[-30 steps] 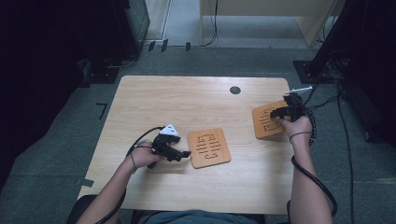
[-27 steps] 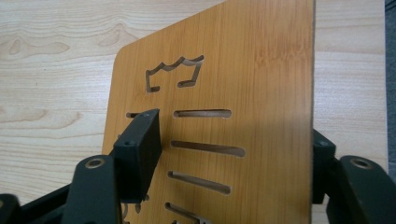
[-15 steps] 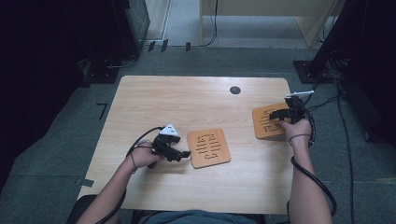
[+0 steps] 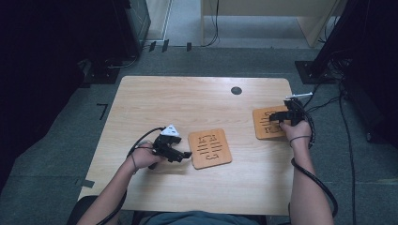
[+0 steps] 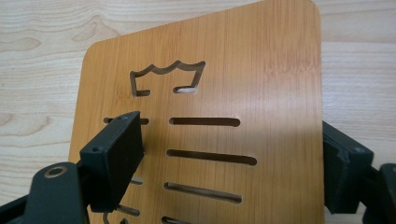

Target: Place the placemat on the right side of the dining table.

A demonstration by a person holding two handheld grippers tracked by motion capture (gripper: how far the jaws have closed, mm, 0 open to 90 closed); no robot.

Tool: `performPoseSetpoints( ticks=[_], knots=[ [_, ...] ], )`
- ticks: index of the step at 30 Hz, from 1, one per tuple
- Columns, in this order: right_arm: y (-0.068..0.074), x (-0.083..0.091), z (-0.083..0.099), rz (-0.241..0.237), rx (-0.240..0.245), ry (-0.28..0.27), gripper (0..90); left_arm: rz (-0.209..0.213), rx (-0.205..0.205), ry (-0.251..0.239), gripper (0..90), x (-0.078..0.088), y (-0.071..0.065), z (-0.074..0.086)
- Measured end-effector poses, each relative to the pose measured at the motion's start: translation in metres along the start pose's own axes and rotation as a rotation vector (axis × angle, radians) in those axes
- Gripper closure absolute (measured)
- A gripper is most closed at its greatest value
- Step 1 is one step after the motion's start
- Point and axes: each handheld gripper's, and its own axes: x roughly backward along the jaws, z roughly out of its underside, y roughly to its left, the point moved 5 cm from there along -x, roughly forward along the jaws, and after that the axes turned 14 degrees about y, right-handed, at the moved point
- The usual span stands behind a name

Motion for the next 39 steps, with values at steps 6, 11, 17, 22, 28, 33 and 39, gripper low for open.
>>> performPoseSetpoints(
  ticks=[6,11,17,22,28,33,39],
  knots=[
    [0.002,-0.004,0.0,0.005,0.01,0.011,17.8,-0.002,-0.002,0.001,12.9,0.0,0.0,0.0],
    [0.002,-0.005,-0.001,0.002,0.014,0.0,17.3,-0.003,-0.002,0.002,13.0,0.0,0.0,0.0],
    [0.005,-0.008,-0.002,0.04,0.04,-0.012,15.0,-0.004,-0.004,0.003,12.9,0.0,0.0,0.0],
    [0.006,-0.01,-0.003,0.06,0.059,-0.023,14.3,-0.005,-0.005,0.003,12.9,0.0,0.0,0.0],
    [0.009,-0.011,-0.004,0.064,0.065,-0.037,14.3,-0.007,-0.006,0.005,12.9,0.0,0.0,-0.001],
    [0.011,-0.01,-0.004,0.04,0.057,-0.04,19.4,-0.005,-0.002,0.003,12.9,0.0,0.0,-0.001],
    [0.01,-0.007,-0.004,0.081,0.085,-0.044,19.1,-0.005,-0.002,0.003,12.9,0.0,0.0,-0.001]
  ],
)
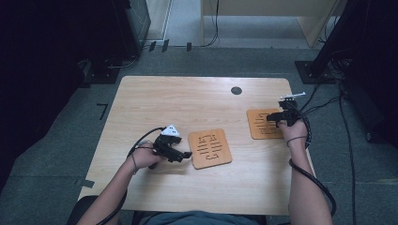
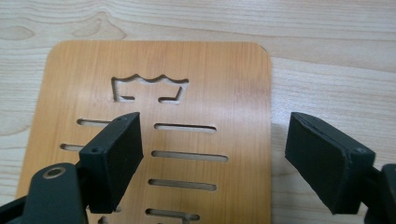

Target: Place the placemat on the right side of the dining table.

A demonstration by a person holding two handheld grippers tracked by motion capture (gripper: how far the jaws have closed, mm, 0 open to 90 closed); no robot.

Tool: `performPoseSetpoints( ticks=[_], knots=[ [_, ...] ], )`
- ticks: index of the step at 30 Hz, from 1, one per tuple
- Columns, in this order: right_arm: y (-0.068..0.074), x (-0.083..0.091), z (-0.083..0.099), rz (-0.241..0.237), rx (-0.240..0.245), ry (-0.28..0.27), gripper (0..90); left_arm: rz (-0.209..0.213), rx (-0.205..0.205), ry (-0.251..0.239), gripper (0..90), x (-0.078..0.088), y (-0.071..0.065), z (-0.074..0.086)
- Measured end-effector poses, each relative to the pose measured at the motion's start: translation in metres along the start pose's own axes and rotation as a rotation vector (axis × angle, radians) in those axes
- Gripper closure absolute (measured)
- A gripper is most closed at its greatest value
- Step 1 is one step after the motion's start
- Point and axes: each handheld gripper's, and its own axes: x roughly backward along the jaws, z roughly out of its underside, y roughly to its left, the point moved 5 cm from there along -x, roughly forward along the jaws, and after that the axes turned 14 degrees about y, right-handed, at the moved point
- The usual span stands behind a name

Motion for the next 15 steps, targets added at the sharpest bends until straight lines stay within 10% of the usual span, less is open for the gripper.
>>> performPoseSetpoints(
  ticks=[15],
  knots=[
    [0.0043,-0.0003,0.0033,0.0,0.005,0.022,19.4,-0.002,0.0,0.002,12.9,0.0,-0.0001,-0.0001]
  ],
)
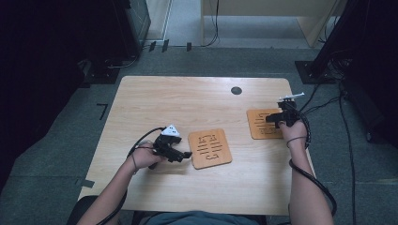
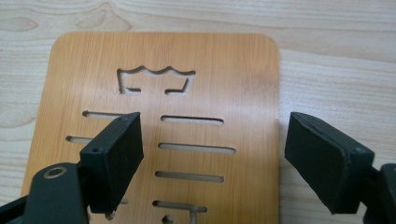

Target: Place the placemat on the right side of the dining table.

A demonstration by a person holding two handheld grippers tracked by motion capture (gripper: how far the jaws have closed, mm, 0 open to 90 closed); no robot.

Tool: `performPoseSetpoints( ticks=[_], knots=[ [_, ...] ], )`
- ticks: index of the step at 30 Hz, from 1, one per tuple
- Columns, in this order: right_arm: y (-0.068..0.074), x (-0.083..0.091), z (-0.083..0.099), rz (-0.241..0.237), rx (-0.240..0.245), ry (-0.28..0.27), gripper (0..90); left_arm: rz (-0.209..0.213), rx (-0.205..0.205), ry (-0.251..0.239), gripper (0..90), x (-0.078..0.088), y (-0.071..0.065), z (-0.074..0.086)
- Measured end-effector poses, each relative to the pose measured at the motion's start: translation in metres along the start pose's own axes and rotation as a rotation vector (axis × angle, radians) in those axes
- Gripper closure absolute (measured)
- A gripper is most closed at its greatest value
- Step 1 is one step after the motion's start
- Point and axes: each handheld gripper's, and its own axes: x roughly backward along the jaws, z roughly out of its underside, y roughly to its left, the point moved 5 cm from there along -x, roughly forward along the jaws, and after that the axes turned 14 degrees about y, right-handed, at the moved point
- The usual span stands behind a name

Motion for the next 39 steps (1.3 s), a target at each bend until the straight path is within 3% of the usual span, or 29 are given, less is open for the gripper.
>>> performPoseSetpoints(
  ticks=[17,26,28,39],
  knots=[
    [0.015,0.007,0.007,-0.009,0.055,-0.007,18.7,-0.001,0.0,0.007,13.0,0.0,0.0,-0.001],
    [0.03,0.007,0.011,-0.052,0.074,-0.004,18.4,0.0,-0.002,0.014,13.0,0.0,0.001,-0.002],
    [0.034,0.007,0.012,-0.035,0.098,-0.002,18.5,0.0,0.0,0.015,12.9,0.0,0.001,-0.002],
    [0.05,0.006,0.018,-0.047,0.145,-0.002,18.6,-0.007,-0.008,0.027,12.9,-0.001,0.002,-0.004]
  ],
)
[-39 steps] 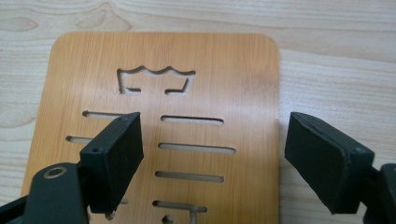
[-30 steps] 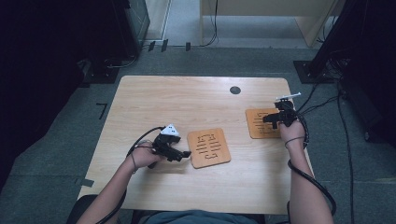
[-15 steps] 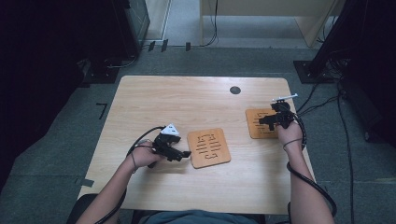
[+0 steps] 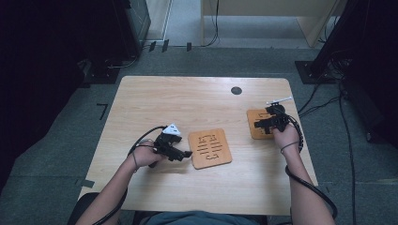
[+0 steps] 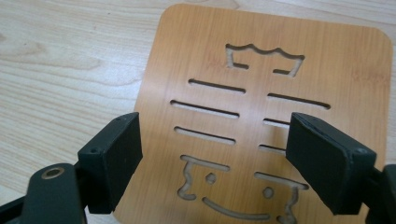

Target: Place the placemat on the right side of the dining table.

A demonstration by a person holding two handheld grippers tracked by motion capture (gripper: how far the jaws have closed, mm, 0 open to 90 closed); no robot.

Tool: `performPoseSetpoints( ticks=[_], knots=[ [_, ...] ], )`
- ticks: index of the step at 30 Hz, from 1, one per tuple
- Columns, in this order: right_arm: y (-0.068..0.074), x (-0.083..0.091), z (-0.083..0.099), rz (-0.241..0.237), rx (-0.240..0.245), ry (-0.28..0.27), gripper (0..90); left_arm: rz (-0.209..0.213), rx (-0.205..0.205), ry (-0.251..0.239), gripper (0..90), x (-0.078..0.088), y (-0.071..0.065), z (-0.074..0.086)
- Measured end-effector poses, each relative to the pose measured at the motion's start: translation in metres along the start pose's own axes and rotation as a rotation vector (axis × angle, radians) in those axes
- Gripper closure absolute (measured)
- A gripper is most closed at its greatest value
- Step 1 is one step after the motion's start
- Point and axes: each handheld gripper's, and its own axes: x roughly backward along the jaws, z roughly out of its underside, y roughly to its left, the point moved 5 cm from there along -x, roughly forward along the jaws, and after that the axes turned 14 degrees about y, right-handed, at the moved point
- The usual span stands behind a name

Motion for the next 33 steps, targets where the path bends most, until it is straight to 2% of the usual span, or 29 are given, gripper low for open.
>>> performPoseSetpoints(
  ticks=[12,15,24,33],
  knots=[
    [0.018,-0.001,0.011,-0.017,0.027,0.001,18.8,0.001,-0.002,0.007,13.0,-0.001,0.001,-0.003],
    [0.024,-0.001,0.012,-0.019,0.047,0.0,18.8,0.0,-0.003,0.008,13.0,-0.001,0.001,-0.003],
    [0.049,-0.002,0.014,-0.037,0.094,0.002,18.8,0.004,0.0,-0.002,12.9,-0.002,0.002,-0.004],
    [0.076,-0.007,0.017,-0.046,0.166,0.017,18.8,-0.001,-0.003,-0.005,13.0,-0.003,0.003,-0.005]
  ],
)
